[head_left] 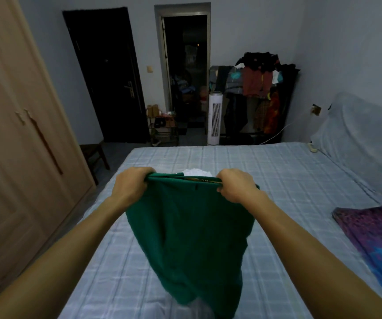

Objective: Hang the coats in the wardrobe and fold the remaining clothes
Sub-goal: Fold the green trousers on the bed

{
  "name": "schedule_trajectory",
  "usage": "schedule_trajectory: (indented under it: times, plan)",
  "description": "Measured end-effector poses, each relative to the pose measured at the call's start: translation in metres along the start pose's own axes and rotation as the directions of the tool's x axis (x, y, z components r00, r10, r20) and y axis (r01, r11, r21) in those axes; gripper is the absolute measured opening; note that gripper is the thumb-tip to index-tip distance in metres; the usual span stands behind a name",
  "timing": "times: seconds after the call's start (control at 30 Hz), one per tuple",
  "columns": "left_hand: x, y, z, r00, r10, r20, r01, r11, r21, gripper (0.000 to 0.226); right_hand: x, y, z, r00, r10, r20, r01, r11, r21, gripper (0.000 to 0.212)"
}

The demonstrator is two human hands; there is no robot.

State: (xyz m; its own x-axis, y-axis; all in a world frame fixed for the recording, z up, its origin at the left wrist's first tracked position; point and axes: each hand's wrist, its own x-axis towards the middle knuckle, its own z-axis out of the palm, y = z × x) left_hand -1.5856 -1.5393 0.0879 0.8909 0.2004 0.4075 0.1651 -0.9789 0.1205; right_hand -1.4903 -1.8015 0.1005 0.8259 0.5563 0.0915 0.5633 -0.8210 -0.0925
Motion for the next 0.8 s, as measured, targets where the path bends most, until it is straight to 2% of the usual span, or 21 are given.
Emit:
schedule_trajectory:
  times: [0.17,0.4,0.53,0.67,0.8]
  plan:
    - [0.019,-0.02,-0.008,1.0,0.029,0.003,-0.029,0.999,0.032,0.043,0.025,0.013,-0.007,0.983,0.079,-0.166,-0.09,0.994,-0.061,0.013]
    - [0.072,-0.051,0.01,0.997,0.035,0.063,-0.037,0.998,0.042,0.025,0.092,0.027,-0.01,0.97,0.085,-0.229,-0.109,0.99,-0.094,0.011]
    - [0.136,-0.067,0.02,0.994,0.065,0.09,-0.077,0.988,0.135,0.017,0.15,0.033,-0.02,0.947,0.102,-0.303,-0.142,0.984,-0.112,0.017]
    - [0.209,-0.065,0.02,0.995,0.087,-0.054,-0.079,0.988,0.136,0.021,0.19,0.041,-0.043,0.897,0.15,-0.417,-0.202,0.976,-0.083,0.025]
    - [0.243,-0.049,0.015,0.967,0.028,-0.252,-0.034,0.999,-0.019,0.023,0.199,0.061,-0.064,0.777,0.115,-0.619,-0.179,0.983,-0.041,0.042]
